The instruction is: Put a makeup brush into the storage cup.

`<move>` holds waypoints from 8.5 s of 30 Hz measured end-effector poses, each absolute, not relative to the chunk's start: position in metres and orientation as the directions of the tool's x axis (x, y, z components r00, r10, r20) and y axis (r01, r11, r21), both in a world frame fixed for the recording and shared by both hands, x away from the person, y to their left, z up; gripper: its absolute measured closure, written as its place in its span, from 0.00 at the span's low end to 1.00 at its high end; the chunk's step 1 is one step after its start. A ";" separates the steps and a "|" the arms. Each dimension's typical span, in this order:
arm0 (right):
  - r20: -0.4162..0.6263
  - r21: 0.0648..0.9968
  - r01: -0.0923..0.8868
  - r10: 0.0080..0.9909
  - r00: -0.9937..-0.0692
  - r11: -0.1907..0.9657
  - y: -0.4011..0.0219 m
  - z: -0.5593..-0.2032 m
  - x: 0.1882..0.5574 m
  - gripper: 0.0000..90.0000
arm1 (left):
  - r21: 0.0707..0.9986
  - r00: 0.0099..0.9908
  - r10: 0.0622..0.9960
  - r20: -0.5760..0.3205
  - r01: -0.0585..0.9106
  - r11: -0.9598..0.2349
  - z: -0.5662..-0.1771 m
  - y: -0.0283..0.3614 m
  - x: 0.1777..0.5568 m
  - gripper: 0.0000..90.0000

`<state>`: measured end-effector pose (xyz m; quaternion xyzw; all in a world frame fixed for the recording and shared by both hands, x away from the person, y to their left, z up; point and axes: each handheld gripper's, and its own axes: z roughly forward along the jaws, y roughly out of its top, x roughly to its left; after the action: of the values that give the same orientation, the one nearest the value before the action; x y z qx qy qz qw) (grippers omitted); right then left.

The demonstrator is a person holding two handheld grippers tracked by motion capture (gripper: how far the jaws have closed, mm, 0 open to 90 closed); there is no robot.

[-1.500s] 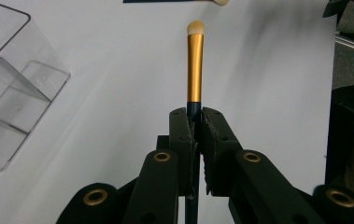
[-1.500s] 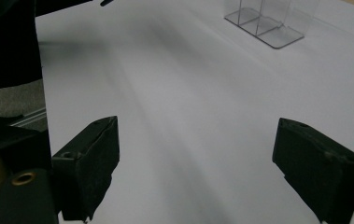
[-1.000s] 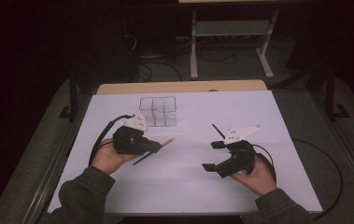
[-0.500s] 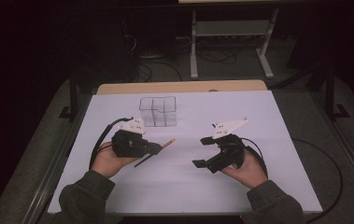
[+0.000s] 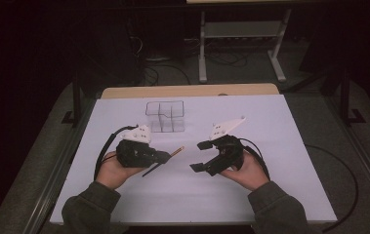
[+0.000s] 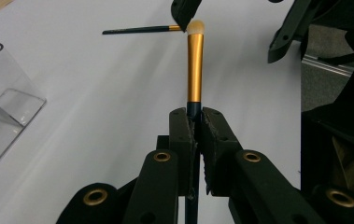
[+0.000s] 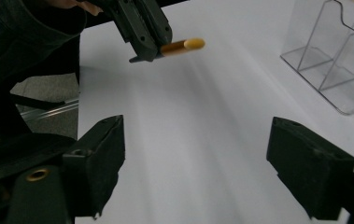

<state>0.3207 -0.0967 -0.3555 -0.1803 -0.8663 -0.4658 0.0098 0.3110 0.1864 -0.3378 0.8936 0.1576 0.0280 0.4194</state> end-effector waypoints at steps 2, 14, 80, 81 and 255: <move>0.187 0.805 0.317 0.293 -0.937 0.501 -0.093 -0.355 0.323 0.24 | 0.760 0.948 0.305 -0.085 0.260 -0.596 -0.338 0.186 0.310 0.93; 0.221 0.810 0.317 0.245 -0.944 0.494 -0.083 -0.351 0.330 0.33 | 0.777 0.954 0.288 -0.084 0.244 -0.580 -0.337 0.181 0.306 0.93; 0.289 0.811 0.317 0.134 -0.948 0.492 -0.074 -0.342 0.337 0.80 | 0.789 0.963 0.261 -0.073 0.216 -0.576 -0.338 0.175 0.304 0.92; 0.289 0.811 0.316 0.133 -0.948 0.492 -0.074 -0.342 0.337 0.80 | 0.788 0.963 0.260 -0.071 0.214 -0.577 -0.338 0.175 0.303 0.92; 0.078 0.647 0.370 0.425 -0.902 0.667 0.000 -0.263 0.512 0.92 | 0.777 0.864 0.498 -0.067 0.359 -0.518 -0.386 0.257 0.267 0.43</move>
<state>0.5122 0.0001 -0.2627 -0.2178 -0.9121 -0.3451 -0.0396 0.2665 0.2572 -0.3864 0.8673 0.2470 0.0823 0.4243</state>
